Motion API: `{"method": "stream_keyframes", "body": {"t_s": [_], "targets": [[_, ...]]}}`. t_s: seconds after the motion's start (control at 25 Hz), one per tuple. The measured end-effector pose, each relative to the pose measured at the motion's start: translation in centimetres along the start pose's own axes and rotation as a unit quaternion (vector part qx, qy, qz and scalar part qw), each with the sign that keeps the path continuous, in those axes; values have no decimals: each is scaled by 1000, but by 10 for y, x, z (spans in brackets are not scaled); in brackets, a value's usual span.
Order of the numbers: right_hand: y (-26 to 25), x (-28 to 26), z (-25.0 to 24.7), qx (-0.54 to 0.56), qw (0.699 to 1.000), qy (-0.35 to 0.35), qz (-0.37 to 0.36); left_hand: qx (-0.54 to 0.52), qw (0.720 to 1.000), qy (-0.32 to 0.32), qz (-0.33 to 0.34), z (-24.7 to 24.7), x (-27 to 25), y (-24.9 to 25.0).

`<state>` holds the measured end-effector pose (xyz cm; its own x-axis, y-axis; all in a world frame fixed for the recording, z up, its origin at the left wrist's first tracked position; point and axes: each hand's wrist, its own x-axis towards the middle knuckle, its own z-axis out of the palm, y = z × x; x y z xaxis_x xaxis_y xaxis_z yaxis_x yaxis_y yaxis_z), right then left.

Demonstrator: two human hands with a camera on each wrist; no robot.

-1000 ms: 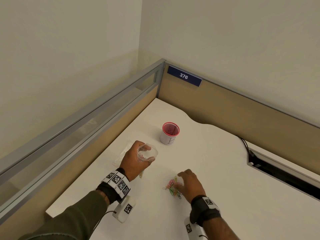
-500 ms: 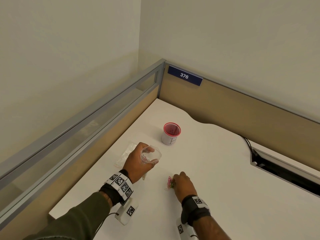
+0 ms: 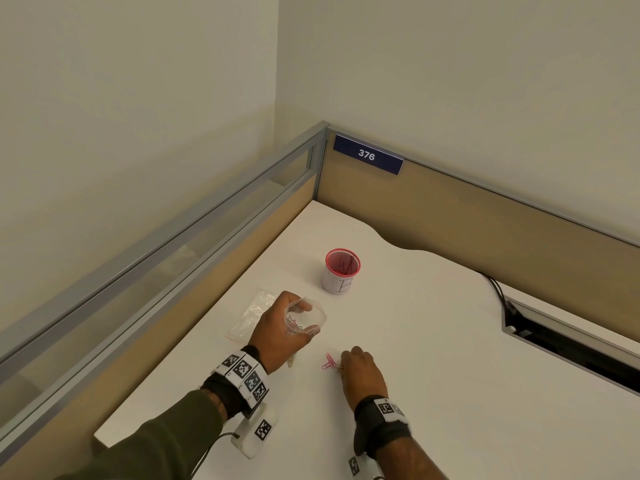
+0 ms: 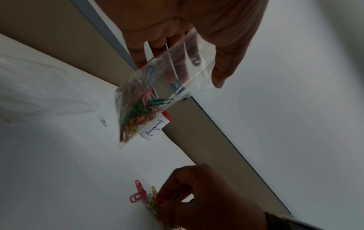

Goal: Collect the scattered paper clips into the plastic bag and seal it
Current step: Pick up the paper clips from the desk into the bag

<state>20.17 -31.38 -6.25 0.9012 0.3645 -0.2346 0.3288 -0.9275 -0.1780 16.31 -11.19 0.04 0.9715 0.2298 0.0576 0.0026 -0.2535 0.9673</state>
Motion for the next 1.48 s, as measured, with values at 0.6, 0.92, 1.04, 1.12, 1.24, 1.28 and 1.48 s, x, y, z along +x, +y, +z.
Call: {"method": "stream_keyframes", "body": {"t_s": [0.6, 0.92, 1.04, 1.12, 1.24, 1.28, 1.48], "targets": [[-16, -10, -127, 448, 879, 153, 48, 19, 999, -17, -19, 7, 5, -7], [-82, -15, -145, 340, 929, 120, -80, 60, 998, -23, -14, 11, 10, -6], [-89, -15, -138, 283, 949, 101, -97, 53, 998, -24, -24, 14, 12, -9], [-91, -17, -141, 293, 943, 123, -96, 65, 998, -8, -13, 15, 13, -14], [-84, -19, -150, 347, 919, 166, -86, 46, 999, -20, -4, 10, 8, -10], [-77, -20, -152, 372, 908, 174, -78, 40, 999, -22, -7, 8, 5, -8], [-2, -13, -96, 306, 942, 131, 32, 2, 1000, -9, -10, 0, -3, -4]]}}
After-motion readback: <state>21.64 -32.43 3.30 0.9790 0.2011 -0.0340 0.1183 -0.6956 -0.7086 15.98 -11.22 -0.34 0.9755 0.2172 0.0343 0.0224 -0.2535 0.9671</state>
